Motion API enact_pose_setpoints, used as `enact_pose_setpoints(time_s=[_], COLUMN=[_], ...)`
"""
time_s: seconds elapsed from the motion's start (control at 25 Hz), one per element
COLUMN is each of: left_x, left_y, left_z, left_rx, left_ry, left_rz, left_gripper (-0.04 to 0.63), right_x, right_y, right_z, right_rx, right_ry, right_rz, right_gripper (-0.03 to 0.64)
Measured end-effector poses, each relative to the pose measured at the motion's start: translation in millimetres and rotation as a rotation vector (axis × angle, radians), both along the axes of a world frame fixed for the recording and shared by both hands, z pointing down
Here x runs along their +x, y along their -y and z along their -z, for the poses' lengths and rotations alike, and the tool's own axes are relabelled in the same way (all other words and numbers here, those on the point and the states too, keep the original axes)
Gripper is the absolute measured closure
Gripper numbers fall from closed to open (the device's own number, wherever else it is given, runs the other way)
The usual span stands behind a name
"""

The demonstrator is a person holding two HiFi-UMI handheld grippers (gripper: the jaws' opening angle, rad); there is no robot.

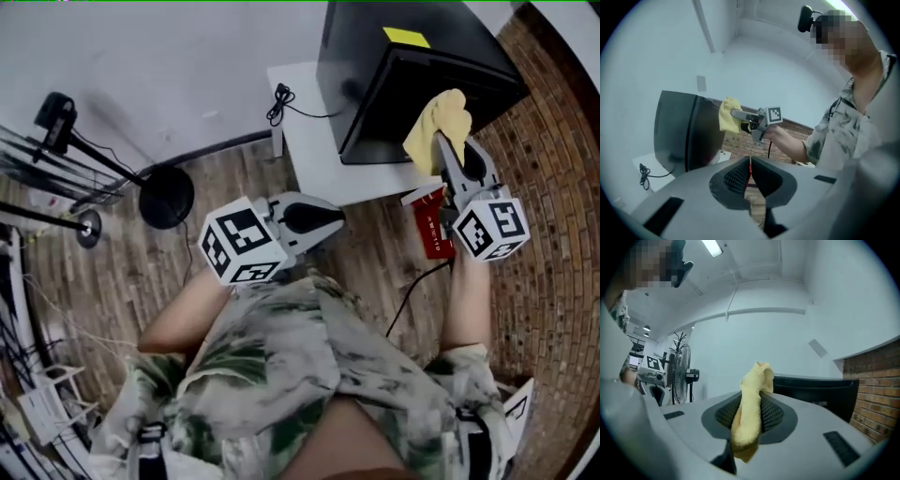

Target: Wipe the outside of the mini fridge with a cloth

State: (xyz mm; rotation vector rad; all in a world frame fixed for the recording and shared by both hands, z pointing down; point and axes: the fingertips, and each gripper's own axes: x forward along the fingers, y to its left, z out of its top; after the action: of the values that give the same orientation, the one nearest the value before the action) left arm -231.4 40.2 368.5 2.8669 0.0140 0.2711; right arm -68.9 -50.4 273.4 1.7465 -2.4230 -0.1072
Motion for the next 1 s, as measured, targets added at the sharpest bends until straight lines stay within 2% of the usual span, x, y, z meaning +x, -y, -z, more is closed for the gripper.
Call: enact_pose_setpoints(time_s=[0.16, 0.36, 0.56, 0.8, 1.0], left_x=[-74, -114, -130, -147, -152], left_y=[29, 44, 61, 74, 74], left_z=[-6, -8, -5, -9, -11], left_rx=[-0.007, -0.027, -0.036, -0.069, -0.074], left_ry=[0.027, 0.013, -0.023, -0.046, -0.049], left_rz=[-0.049, -0.113, -0.129, -0.146, -0.176], left_gripper=[0.568, 0.568, 0.568, 0.568, 0.568], right_x=[-73, -115, -120, -101, -92], right_y=[44, 98, 142, 176, 188], right_z=[24, 47, 59, 43, 19], right_rx=[0.053, 0.083, 0.103, 0.066, 0.015], right_ry=[-0.038, -0.225, -0.479, -0.685, -0.801], right_rz=[-0.063, -0.15, -0.272, -0.426, -0.509], right_gripper=[0.52, 0.52, 0.52, 0.52, 0.52])
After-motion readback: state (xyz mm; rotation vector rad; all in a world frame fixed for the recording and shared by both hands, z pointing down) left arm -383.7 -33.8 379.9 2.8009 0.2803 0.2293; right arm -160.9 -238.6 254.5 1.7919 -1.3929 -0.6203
